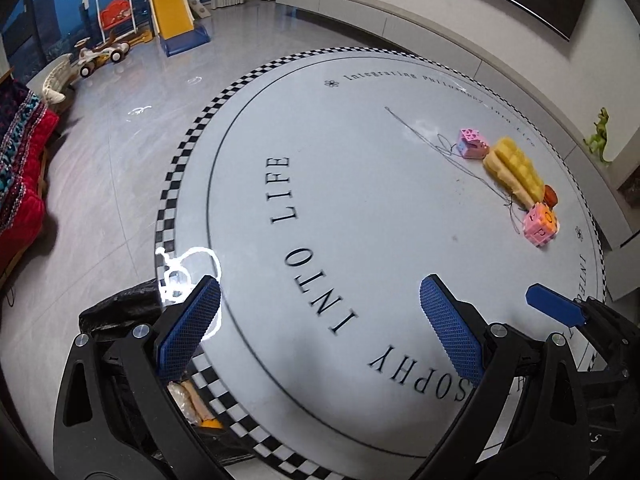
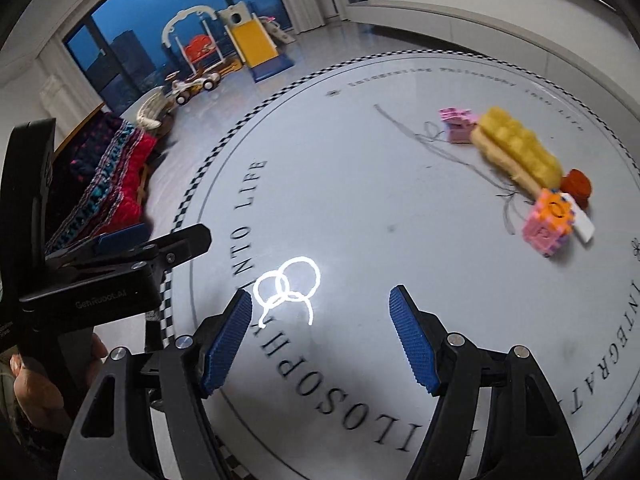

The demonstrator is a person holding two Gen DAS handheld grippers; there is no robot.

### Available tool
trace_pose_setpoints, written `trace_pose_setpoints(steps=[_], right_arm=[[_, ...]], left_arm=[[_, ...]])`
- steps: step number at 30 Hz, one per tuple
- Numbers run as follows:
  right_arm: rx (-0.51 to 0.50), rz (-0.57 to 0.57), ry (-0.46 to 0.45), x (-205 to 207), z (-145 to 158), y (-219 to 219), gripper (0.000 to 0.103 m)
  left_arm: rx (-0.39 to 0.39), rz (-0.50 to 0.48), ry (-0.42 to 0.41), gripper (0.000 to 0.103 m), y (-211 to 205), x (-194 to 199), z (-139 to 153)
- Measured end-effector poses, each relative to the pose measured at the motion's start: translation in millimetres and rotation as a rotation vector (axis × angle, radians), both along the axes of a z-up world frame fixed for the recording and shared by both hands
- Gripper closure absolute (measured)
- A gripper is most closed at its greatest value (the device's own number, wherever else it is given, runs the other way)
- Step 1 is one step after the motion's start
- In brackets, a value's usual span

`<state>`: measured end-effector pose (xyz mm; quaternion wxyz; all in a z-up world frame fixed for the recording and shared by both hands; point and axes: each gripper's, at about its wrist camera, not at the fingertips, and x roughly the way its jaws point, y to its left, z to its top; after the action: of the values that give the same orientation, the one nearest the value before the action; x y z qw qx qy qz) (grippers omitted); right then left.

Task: Collect trash
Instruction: 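Grasp the orange-purple block cube with the right tool while the left tool grasps the yellow sponge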

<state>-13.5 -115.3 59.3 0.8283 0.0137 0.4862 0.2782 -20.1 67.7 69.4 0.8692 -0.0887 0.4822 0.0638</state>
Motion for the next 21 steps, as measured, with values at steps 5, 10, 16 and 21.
trace_pose_setpoints(steps=[5,10,16,21], right_arm=[[-0.022,-0.118,0.012,34,-3,-38,0.031],[-0.049,-0.227,0.039,63,-9,-72,0.031],[-0.069,-0.368,0.095,98,-20,-98,0.031],[-0.097,-0.425,0.156,123,-38,-105,0.031]], left_arm=[[-0.04,-0.019,0.031,0.006,-27,35,2],[-0.036,-0.017,0.061,0.006,-53,67,6],[-0.023,-0.032,0.114,0.006,-90,113,5],[-0.007,-0.063,0.152,0.006,-122,142,-1]])
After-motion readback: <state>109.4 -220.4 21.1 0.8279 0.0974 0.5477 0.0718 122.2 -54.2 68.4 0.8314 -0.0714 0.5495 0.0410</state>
